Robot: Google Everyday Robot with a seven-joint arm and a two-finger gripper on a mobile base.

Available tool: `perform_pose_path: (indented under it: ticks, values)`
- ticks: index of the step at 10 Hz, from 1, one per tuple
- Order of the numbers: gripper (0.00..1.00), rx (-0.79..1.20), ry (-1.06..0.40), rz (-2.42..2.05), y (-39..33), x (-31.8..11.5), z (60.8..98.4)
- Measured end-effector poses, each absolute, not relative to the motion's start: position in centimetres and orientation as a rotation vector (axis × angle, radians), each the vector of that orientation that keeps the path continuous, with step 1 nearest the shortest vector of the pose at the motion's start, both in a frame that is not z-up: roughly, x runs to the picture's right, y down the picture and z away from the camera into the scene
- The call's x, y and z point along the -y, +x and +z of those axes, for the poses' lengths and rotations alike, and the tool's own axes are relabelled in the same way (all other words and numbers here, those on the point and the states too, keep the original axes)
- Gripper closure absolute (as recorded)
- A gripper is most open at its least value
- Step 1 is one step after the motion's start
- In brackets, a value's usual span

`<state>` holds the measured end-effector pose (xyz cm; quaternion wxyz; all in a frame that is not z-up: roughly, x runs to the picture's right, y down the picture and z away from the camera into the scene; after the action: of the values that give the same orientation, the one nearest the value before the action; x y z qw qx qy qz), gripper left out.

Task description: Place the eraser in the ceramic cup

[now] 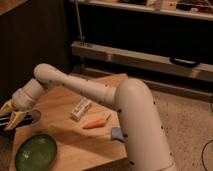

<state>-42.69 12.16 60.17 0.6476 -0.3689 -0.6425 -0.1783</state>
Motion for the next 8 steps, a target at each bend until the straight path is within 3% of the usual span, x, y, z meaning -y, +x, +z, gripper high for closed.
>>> perform_pose_path:
  ticks: [8]
  values:
    - [0.91,1.505,-0.819,-0.335,-42.3,-12.3,63.2]
